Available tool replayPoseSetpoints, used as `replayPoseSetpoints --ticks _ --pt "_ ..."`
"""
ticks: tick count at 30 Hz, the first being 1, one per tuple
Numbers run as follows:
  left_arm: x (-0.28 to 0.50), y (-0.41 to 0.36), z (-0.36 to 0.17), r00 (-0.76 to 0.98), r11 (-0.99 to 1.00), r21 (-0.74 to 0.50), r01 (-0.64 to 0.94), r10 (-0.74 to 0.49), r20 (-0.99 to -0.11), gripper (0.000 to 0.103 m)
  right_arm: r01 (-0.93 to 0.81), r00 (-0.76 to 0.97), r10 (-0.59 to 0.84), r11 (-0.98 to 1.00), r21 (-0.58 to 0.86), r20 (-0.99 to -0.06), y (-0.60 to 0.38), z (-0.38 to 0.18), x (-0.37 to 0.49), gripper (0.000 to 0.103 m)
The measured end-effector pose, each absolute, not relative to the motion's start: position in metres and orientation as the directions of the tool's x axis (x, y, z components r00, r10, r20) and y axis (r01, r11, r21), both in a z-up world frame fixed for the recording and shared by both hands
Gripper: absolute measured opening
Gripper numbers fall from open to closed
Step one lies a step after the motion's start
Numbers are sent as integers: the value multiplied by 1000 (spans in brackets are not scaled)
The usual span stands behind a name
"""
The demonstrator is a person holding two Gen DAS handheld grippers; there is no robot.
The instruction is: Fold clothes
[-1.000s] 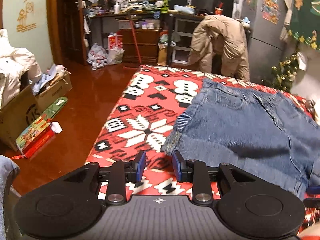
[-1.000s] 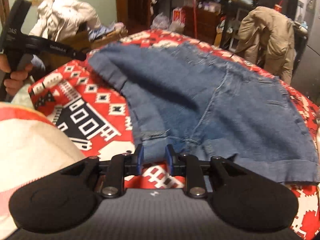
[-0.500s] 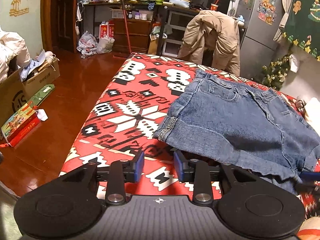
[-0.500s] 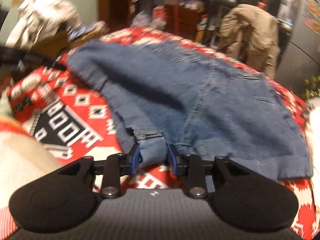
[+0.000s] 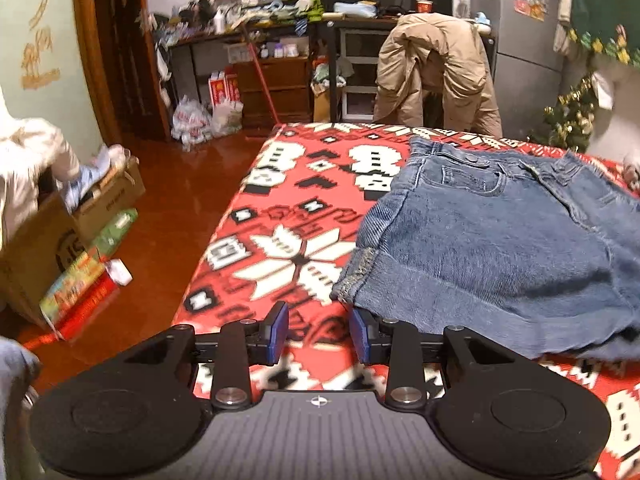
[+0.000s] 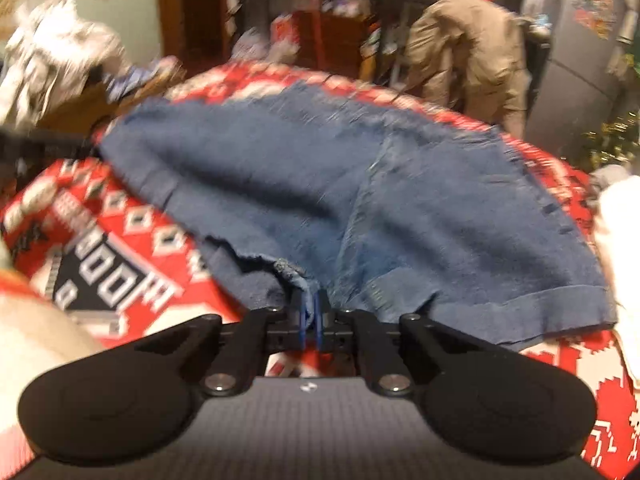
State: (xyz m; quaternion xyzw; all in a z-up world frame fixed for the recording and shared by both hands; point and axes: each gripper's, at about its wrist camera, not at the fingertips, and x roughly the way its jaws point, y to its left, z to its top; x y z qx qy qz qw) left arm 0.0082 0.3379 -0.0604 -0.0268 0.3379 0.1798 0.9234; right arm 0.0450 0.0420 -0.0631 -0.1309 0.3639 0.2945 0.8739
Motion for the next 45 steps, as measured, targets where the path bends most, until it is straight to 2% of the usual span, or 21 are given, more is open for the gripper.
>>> replayPoseSetpoints --ticks 3,8,9,10,19,25,29,33,39,45 --pt "11 338 -57 741 947 20 -319 263 -618 33 -571 565 452 818 68 -690 28 -52 57 4" --pt "22 359 -48 797 923 -237 -303 109 -595 32 -536 541 481 830 158 -690 14 -51 70 4" --pt "24 360 -46 794 921 -242 -306 107 -598 23 -530 535 485 830 171 -692 12 -52 71 4" --pt "24 359 -43 787 922 -231 -311 113 -606 13 -529 532 488 830 178 -692 11 -52 71 4" --pt "18 363 -15 733 932 -158 -327 145 -664 10 -604 423 559 760 238 -713 13 -35 60 4" --pt "42 371 -55 610 924 -82 -373 177 -772 11 -663 323 508 724 192 -799 22 -57 45 4" --pt "35 373 -58 621 916 -116 -383 162 -767 12 -671 278 514 708 219 -812 19 -65 40 6" --pt "17 373 -44 643 925 -122 -361 152 -751 26 -666 266 547 700 259 -794 1 -49 38 9" --pt "-8 349 -15 656 939 -40 -343 209 -726 23 -624 346 532 745 234 -773 -48 -15 42 11" --pt "-14 278 28 739 977 -51 -205 120 -663 24 -546 465 481 817 186 -743 -104 12 58 12"
